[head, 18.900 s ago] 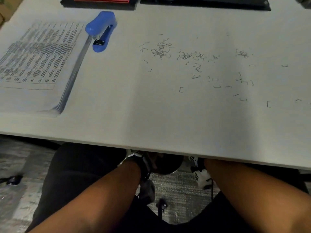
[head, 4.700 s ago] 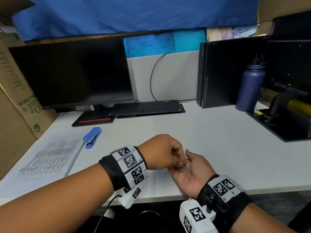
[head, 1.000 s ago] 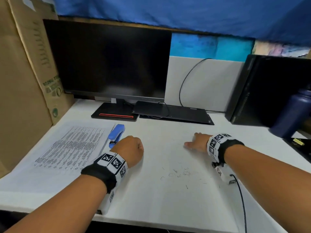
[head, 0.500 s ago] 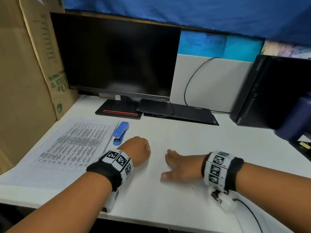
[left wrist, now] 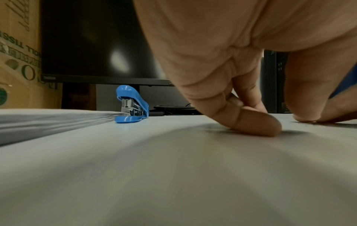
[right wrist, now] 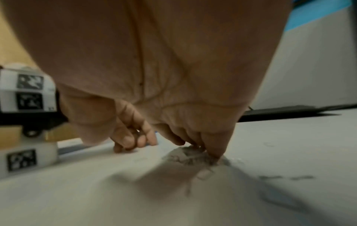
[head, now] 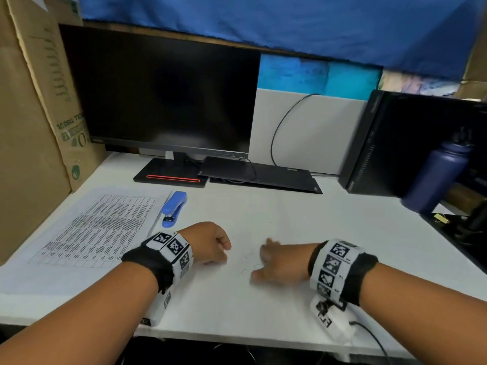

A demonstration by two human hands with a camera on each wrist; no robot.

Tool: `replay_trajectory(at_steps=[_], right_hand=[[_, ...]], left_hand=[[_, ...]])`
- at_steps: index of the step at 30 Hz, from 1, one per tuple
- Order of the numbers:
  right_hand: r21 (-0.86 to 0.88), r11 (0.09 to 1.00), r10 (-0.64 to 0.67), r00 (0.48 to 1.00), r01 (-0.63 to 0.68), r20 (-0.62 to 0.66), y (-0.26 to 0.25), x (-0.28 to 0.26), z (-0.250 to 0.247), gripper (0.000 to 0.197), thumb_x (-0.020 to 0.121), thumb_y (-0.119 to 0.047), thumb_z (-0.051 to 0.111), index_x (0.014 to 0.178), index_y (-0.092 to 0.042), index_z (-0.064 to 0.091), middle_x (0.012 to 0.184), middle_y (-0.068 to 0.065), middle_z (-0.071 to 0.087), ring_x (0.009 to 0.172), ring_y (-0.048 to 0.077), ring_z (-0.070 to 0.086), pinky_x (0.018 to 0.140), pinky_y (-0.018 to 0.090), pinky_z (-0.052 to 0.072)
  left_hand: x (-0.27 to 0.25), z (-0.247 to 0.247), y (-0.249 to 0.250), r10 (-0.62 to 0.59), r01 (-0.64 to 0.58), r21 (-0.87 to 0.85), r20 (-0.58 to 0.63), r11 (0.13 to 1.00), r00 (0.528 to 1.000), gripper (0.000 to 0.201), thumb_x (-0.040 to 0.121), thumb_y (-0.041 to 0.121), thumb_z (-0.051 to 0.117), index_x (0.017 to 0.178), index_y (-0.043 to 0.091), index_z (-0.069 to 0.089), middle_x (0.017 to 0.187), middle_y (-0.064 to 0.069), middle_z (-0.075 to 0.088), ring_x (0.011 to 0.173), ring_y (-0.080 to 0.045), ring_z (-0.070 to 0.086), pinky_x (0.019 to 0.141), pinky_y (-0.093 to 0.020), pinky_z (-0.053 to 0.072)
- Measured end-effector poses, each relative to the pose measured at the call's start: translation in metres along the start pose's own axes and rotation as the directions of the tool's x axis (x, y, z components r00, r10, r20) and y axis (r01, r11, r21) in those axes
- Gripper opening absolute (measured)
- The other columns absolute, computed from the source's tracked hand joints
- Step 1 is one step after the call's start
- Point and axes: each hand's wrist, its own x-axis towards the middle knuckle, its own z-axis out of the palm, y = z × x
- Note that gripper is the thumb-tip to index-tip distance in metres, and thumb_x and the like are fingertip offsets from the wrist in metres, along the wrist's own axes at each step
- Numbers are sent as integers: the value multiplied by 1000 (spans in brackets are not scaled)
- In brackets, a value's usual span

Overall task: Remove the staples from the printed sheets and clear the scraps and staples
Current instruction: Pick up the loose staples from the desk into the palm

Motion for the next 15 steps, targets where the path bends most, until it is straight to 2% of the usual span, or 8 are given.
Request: replay_trajectory(at_steps=[1,3,5,7,9,10,13,15], right_hand=[[9,999,-41,999,41,9,-8,-1,0,85,86,-71,37,148,-13,28,164,8,6,145,25,27,114,43,29],[44,998,-42,999,42,-19,-13,7,-12,77,92,-63,38,149,-13,28,164,9,7,145,25,28,115,42,28],[70,997,25,994,-18,-104,-4,22,-28,70,95,-55,38,150,-12,29,162,11,16,143,26,32,114,43,31],[70,991,122,976,-111,-179,10,34,-39,64,96,-49,39,147,-10,32,155,10,31,133,28,45,106,39,39],[53,988,154,969,-146,-192,22,41,-43,59,97,-47,40,142,-9,39,146,9,44,124,27,52,95,35,42],[41,988,151,973,-146,-175,25,43,-43,58,98,-48,38,140,-9,41,145,9,46,125,27,51,95,35,41],[-30,997,73,992,-76,-101,15,38,-36,61,98,-51,32,142,-10,41,158,6,31,135,26,42,109,40,35],[-62,996,-59,998,57,-38,1,22,-26,60,98,-52,33,141,-11,41,162,6,18,136,27,40,108,40,34]], left_hand=[[0,0,0,1,-1,-6,-4,1000,1000,26,78,15,72,103,20,71,83,6,68,64,-10,63,75,-27,58],[-1,0,0,-3,2,-9,-10,1000,1000,25,77,15,72,102,20,72,82,6,68,65,-11,63,76,-28,58],[-2,0,0,-8,8,-2,-14,1000,1000,24,78,15,72,101,21,72,82,3,70,65,-12,64,76,-29,58],[-3,1,-1,-16,16,-12,-15,1000,1000,22,78,14,70,100,21,72,83,-4,73,63,-12,63,78,-30,59],[-3,0,-1,-20,19,-10,-19,1000,1000,22,78,14,69,98,21,71,79,-4,71,62,-12,63,80,-30,59],[-3,0,-1,-21,21,-9,-19,1000,1000,21,78,13,68,98,21,72,77,-2,70,61,-12,62,80,-31,59],[-3,0,-1,-17,17,1,-23,1000,1000,21,79,13,68,98,21,72,73,1,68,62,-12,63,80,-31,59],[-3,0,-2,-9,10,17,-38,1000,999,21,79,13,68,98,21,72,71,4,67,62,-12,63,79,-29,58]])
